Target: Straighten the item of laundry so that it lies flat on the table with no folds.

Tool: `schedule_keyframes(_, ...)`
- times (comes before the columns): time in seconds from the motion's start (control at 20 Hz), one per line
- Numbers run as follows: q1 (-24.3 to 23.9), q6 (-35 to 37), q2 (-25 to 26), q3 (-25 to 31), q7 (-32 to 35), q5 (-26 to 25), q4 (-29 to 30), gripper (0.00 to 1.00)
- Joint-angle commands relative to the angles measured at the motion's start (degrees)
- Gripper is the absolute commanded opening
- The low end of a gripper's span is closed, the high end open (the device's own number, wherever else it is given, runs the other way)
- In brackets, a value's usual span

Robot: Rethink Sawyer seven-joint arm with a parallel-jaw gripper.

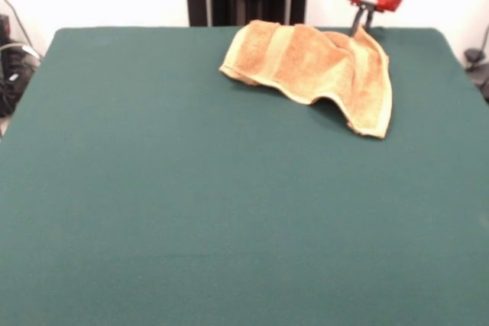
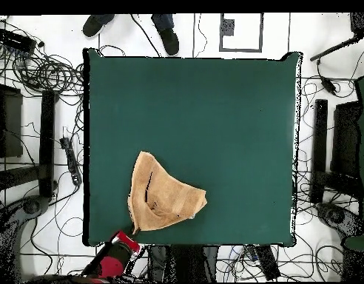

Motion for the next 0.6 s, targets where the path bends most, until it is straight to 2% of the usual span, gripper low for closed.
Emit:
schedule_keyframes(0.05,2.66,14.6,9.86,19.18,22.17,2.03,-9.87,0.0)
schedule_keyframes(0.6,0.41,18.18,6.1,19.32,19.72,1.94,-6.61,0.0)
